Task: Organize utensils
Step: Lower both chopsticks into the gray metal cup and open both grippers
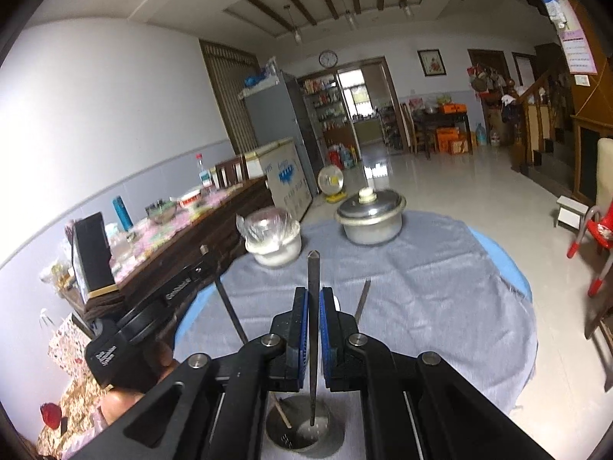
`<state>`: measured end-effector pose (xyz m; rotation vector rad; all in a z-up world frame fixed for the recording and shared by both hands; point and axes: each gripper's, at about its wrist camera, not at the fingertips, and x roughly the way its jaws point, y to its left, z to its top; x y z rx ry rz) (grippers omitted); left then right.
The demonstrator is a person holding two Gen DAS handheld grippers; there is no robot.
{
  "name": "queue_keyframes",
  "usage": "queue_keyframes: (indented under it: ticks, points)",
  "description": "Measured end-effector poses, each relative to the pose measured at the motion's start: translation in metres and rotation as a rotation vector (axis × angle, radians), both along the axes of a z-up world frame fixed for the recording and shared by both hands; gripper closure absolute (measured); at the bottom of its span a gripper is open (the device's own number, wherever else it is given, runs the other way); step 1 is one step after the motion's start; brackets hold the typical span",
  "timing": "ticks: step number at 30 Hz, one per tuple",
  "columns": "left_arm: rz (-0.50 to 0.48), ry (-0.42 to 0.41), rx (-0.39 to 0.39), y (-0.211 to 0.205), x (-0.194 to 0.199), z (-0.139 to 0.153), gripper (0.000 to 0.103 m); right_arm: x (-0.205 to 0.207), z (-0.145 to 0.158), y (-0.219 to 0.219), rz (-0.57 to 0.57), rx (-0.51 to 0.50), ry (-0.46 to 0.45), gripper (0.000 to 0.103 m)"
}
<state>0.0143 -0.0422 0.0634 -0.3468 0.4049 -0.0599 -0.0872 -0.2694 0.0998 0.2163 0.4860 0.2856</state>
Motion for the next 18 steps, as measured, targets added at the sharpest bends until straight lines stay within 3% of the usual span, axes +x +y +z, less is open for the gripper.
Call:
queue_keyframes:
  ticks: [8, 18]
  points:
    - [-0.026, 0.067, 0.019, -0.002, -0.006, -0.027, 0.097, 0.009, -0.033, 0.004, 0.009, -0.002, 0.106, 0.096]
    - [-0.061, 0.102, 0.034, -0.003, -0.008, -0.037, 0.097, 0.015, -0.051, 0.015, 0.032, -0.007, 0.162, 0.096]
